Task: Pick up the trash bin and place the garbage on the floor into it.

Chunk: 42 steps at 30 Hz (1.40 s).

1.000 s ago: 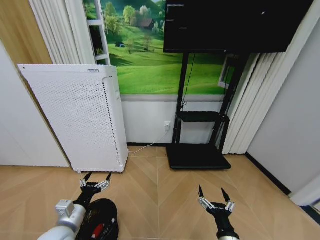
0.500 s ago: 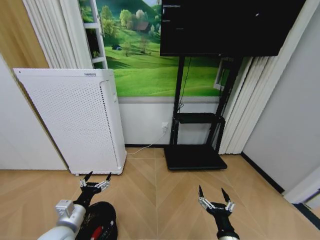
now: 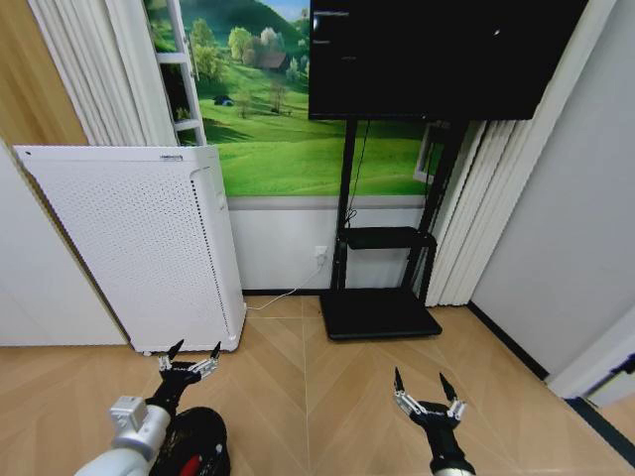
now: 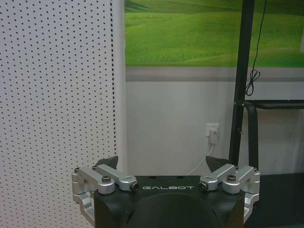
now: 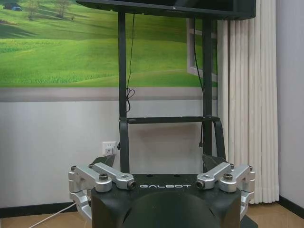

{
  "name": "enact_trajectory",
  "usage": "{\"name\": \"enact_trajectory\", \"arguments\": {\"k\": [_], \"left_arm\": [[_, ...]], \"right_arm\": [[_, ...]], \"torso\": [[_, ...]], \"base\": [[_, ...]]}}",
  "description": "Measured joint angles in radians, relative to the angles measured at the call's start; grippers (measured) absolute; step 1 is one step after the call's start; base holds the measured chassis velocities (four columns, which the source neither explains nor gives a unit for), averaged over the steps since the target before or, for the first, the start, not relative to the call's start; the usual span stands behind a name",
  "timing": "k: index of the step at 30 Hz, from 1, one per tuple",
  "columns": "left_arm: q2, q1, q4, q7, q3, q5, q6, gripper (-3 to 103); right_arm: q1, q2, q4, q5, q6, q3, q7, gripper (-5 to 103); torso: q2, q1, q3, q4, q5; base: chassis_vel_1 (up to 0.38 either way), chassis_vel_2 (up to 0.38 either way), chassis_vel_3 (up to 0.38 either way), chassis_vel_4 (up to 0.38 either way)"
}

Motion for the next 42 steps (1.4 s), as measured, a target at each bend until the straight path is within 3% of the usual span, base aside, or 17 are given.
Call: {"name": "enact_trajectory", "arguments": {"k": [42], "left_arm": [[0.0, 0.0, 0.0, 0.0, 0.0, 0.0, 0.0, 100]], "right_arm": [[0.0, 0.0, 0.0, 0.0, 0.0, 0.0, 0.0, 100]], "torso": [[0.174, 0.062, 0.112, 0.0, 0.0]], "base": [[0.0, 0.0, 0.0, 0.0]]}}
